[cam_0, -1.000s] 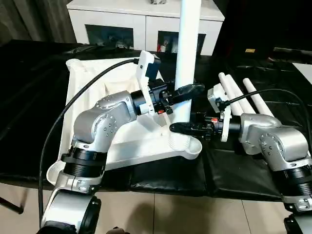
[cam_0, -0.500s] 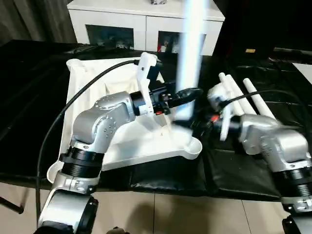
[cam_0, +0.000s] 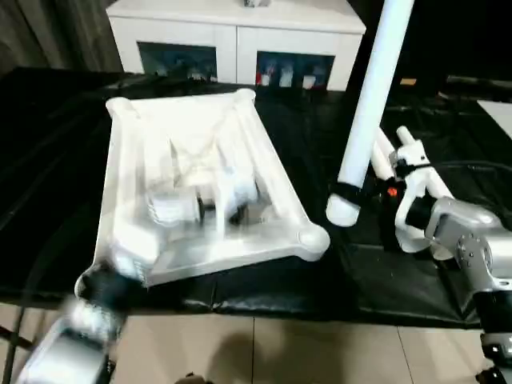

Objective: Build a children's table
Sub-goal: Insert table leg to table base

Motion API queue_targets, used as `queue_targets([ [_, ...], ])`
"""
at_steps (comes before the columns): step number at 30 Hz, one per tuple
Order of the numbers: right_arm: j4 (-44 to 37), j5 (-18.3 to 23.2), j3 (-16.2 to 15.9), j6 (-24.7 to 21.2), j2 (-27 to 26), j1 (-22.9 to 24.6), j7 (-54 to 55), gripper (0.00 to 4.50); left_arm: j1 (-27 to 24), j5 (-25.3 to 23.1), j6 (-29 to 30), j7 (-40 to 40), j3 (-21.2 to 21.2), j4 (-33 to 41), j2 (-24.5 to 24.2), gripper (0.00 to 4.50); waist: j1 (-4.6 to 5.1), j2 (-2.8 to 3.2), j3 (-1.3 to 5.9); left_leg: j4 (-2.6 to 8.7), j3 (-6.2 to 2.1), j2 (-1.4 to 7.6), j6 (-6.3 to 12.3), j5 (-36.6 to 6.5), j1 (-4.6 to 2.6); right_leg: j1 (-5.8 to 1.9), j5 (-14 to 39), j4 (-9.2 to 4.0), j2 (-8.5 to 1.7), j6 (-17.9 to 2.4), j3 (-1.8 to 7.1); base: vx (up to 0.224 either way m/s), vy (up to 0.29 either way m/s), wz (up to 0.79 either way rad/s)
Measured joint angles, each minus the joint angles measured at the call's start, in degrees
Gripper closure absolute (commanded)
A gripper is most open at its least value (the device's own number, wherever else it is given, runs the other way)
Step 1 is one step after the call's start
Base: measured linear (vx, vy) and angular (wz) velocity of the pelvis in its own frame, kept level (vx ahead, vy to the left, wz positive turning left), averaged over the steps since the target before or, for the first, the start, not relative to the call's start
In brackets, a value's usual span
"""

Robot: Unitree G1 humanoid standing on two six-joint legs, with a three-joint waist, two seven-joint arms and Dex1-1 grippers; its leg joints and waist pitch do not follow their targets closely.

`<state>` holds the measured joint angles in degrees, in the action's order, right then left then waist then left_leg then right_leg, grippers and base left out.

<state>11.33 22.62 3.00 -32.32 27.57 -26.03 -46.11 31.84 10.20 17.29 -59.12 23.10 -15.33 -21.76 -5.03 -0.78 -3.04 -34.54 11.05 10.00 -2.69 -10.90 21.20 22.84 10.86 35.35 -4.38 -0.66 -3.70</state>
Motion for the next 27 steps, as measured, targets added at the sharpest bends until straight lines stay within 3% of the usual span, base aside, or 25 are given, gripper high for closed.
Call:
queue_targets([
  [11,-1.64,-0.18,-3.0,0.28,-1.65,-0.01,-0.81,2.64,0.43,-5.0,-1.4,2.09,1.92,-5.56,1.48,1.86,0.1,0.26,0.0,0.0,-0.01,0.01,-0.1,0.06,-0.13,0.01,0.0,0.27,0.0,0.0,0.01,0.0,0.0,0.0],
  [27,-1.64,-1.02,-5.09,1.53,-3.26,-0.19,-0.77,2.64,0.38,-8.92,-2.62,2.51,2.69,-6.74,0.41,3.24,-0.01,0.26,0.0,0.0,0.0,0.02,-0.09,0.06,-0.13,0.0,0.0,0.24,0.0,0.01,0.02,0.0,0.0,0.0],
])
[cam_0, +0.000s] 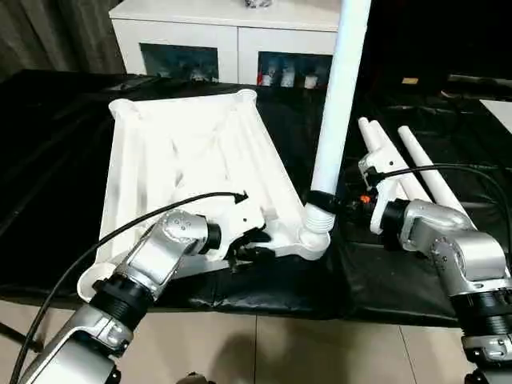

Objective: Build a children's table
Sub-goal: Insert table leg to table base

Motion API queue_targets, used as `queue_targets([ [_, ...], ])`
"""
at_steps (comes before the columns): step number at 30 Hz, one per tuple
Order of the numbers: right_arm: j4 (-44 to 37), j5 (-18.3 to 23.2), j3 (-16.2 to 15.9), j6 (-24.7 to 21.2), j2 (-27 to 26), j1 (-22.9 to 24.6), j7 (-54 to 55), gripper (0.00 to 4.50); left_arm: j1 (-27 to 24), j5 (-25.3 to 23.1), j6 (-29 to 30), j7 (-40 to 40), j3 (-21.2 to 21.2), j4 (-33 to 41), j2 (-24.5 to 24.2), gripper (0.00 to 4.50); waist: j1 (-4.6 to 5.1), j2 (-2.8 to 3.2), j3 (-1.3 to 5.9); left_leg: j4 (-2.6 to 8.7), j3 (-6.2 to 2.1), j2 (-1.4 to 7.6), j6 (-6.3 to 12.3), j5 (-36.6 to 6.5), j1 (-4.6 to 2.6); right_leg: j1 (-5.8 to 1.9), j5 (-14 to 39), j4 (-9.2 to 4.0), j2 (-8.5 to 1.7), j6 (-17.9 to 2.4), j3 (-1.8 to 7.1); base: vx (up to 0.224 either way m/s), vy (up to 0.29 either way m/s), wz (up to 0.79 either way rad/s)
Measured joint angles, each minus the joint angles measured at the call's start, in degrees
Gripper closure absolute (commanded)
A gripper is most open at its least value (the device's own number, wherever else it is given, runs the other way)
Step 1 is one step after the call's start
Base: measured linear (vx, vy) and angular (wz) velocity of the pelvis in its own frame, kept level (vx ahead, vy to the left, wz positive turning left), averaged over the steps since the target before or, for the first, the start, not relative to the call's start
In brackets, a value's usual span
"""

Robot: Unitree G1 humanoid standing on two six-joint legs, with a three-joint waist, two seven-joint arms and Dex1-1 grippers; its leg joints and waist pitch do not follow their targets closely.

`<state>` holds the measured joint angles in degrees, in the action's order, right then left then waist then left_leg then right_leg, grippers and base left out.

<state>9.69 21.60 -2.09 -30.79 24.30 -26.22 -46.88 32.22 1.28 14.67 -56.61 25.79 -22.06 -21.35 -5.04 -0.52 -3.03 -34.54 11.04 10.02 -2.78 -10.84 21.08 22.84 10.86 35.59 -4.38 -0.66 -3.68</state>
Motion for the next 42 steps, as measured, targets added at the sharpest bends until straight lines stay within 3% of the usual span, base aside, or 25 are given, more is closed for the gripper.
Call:
queue_targets([
  [16,2.47,-1.3,-1.69,1.14,-0.58,-0.04,-1.24,2.64,-0.41,-0.54,0.37,-2.03,0.2,0.81,-0.19,4.47,0.03,-0.01,0.0,0.0,0.0,0.0,0.0,0.0,0.0,0.0,0.0,0.0,0.0,0.0,0.0,0.0,0.0,0.0],
  [42,1.75,0.67,-1.81,-2.67,1.58,1.2,-6.15,2.64,-0.67,-1.49,-0.25,-2.04,0.1,1.01,0.04,4.5,-0.06,-0.03,0.02,0.0,0.0,0.0,0.0,0.0,-0.02,-0.02,0.01,0.0,-0.01,0.01,0.0,0.0,0.0,0.0],
])
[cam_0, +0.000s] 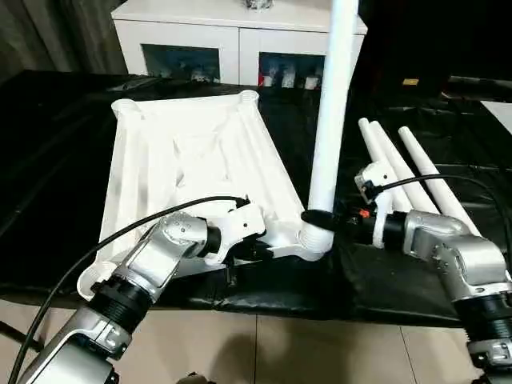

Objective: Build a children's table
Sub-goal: Insert table leg to table base

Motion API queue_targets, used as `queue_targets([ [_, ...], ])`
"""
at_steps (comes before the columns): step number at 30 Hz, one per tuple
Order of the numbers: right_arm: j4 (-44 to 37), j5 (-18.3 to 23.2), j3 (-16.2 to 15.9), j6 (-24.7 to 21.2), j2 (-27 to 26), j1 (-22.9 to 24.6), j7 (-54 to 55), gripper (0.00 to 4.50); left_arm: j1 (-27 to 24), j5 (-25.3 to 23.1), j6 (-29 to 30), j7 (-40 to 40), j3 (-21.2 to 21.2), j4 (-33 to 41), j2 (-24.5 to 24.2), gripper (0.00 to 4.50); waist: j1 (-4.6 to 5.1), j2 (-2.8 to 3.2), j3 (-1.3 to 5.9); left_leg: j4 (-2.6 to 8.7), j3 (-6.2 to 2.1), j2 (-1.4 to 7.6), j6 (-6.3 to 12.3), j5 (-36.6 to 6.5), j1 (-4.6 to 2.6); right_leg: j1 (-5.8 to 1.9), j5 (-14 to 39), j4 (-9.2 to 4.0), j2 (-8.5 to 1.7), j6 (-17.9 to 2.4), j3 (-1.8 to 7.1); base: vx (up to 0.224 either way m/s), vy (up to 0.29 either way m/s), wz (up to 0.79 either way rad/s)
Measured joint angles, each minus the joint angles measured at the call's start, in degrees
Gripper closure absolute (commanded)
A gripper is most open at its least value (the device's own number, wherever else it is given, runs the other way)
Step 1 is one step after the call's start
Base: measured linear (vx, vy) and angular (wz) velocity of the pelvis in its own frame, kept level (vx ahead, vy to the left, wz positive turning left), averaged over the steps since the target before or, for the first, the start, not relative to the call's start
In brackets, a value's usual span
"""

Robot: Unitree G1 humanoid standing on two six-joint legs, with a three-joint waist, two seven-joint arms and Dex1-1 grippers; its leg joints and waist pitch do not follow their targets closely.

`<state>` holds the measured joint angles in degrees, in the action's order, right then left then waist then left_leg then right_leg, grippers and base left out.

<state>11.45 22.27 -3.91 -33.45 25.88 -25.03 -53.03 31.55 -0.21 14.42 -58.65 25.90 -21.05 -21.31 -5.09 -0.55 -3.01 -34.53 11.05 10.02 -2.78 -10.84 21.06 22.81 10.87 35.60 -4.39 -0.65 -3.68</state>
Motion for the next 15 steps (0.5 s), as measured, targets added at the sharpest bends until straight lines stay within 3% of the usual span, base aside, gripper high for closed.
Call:
queue_targets([
  [7,4.33,-0.13,1.41,3.8,-2.97,-0.02,2.78,2.64,0.0,-0.05,0.0,-0.01,-0.04,-0.02,0.02,4.5,0.01,-0.01,0.01,0.01,0.0,0.0,0.0,0.0,0.0,-0.01,0.0,-0.01,0.0,0.0,0.0,0.0,0.0,0.0],
  [15,3.51,1.69,4.94,7.68,-5.98,4.51,4.76,2.64,-0.08,-0.29,0.11,0.24,-0.07,-0.02,0.24,4.5,-0.04,-0.11,0.07,0.01,0.0,0.0,0.0,0.0,-0.04,-0.04,0.01,-0.01,0.0,0.01,0.0,0.0,0.0,0.0],
])
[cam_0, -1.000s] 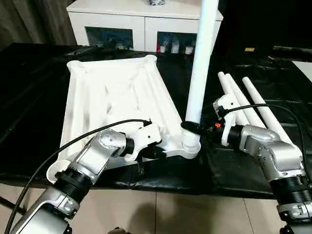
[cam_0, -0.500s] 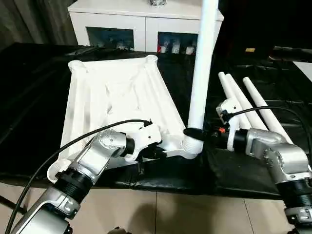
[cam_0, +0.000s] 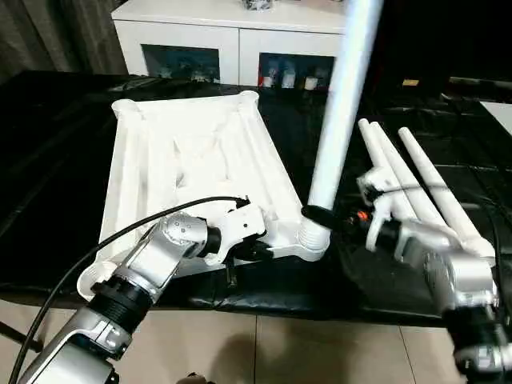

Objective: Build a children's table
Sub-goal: Insert table leg to table base

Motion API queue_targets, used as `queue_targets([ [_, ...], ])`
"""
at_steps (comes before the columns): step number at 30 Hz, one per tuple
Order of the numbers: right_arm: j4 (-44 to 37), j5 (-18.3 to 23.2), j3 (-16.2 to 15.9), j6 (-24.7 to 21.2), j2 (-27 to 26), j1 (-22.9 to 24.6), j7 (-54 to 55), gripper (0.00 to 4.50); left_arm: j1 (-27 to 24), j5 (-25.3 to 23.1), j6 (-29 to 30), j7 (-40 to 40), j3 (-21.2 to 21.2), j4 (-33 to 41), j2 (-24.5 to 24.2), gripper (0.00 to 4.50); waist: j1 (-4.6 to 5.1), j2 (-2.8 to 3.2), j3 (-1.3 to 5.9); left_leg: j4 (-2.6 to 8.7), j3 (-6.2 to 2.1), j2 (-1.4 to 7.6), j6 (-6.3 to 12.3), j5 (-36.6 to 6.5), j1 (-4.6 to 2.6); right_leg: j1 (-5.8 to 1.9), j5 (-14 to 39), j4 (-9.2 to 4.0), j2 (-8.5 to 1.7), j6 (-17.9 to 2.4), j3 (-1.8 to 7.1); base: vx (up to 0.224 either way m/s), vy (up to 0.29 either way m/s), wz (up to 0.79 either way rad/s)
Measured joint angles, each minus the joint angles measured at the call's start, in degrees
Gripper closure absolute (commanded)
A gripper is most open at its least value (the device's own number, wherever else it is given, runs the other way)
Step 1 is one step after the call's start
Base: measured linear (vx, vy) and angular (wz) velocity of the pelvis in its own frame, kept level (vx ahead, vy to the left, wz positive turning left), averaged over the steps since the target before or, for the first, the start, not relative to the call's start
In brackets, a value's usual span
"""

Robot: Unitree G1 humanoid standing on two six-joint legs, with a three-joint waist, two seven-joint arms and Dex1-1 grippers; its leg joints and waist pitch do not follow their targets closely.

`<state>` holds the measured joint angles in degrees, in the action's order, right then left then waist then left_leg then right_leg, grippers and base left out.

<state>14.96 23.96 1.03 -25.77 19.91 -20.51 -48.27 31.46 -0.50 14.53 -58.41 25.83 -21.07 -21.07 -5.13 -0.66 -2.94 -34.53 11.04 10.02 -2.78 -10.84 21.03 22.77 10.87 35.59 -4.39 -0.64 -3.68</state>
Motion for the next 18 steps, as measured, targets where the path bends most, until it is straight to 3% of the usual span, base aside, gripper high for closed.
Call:
queue_targets([
  [7,-1.81,1.27,3.08,5.42,-3.64,5.07,2.88,2.64,0.0,-0.46,0.04,0.31,-0.05,-0.14,0.63,4.5,-0.03,0.09,0.05,0.06,0.0,0.0,0.0,0.0,0.01,-0.12,0.01,-0.23,0.0,0.01,-0.01,0.0,0.0,0.0],
  [18,-4.98,-3.91,0.67,17.19,-5.7,10.09,5.99,2.64,0.0,-0.98,0.06,1.2,-0.09,-0.28,1.47,4.5,0.12,0.11,0.06,0.09,0.01,-0.01,0.01,-0.01,0.0,-0.22,0.19,-0.44,-0.01,0.32,0.0,0.0,0.0,0.0],
])
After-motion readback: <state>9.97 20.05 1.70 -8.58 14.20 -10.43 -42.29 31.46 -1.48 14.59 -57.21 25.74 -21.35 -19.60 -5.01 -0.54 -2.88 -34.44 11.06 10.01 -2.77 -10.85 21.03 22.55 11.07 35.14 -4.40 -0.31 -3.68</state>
